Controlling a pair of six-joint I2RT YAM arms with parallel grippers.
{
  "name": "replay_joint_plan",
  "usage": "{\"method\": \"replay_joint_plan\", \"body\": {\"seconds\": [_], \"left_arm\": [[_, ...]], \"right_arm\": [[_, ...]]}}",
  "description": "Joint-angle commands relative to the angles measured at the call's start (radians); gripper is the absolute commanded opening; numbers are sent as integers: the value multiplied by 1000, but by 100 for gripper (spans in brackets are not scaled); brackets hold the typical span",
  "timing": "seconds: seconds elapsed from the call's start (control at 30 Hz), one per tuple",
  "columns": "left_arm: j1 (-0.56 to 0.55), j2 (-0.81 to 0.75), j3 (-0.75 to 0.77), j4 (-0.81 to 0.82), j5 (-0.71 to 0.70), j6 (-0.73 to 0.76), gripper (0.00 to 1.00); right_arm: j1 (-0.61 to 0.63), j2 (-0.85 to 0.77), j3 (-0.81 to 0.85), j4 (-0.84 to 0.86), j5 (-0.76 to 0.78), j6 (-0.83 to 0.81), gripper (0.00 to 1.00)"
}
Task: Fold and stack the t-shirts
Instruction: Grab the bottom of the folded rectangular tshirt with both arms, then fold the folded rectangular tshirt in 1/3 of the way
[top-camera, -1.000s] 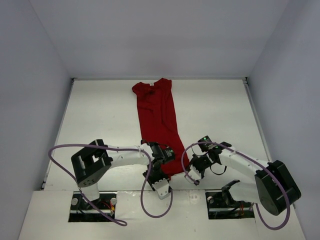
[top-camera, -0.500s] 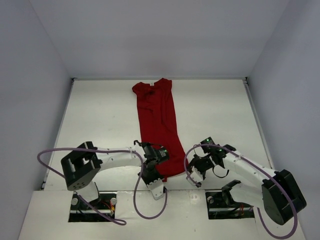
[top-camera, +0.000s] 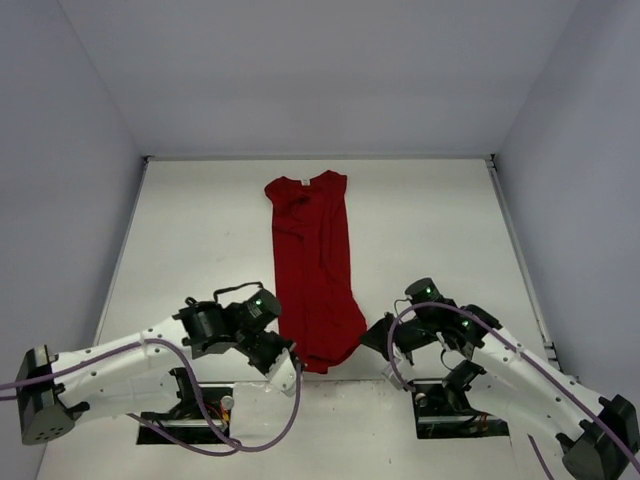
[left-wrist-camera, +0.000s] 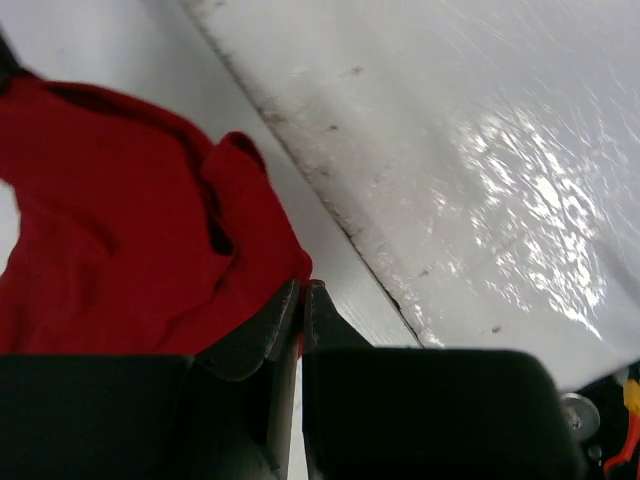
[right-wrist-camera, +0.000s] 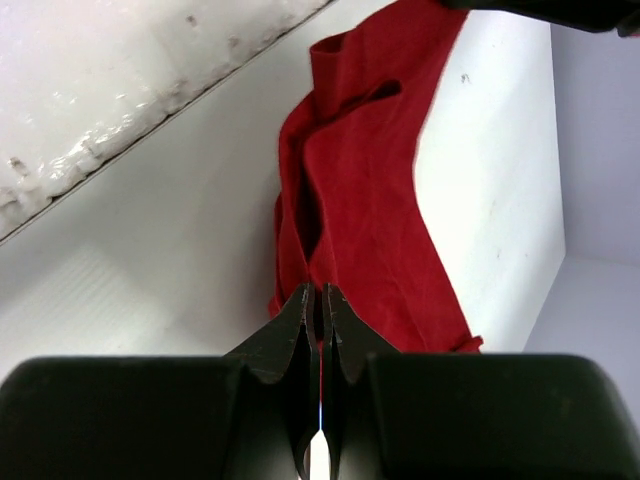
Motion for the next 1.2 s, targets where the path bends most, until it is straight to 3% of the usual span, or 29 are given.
{"method": "replay_joint_plan", "body": {"seconds": [0.0,0.23,0.37,0.5,0.83,1.03,1.17], "left_arm": [[138,-65,-4,268,82,-330,0],[510,125,77,518,276,-681,0],[658,290,147,627,358,-822,0],[761,392,168,753,360,-881,0],[864,603,295,726,332,-739,0],[893,777,458,590,334,-674,0],[895,838,500,600,314,-681,0]], "right_arm": [[-38,119,158,17,-79,174,0],[-200,459,429,24,-184,342,0],[-238,674,594,23,-227,464,0],[-247,800,660,28,-242,469,0],[-310,1085,866,29,-222,501,0],[-344,1202,988,29,-243,599,0],[-363,1246,1025,29,-254,671,0]]}}
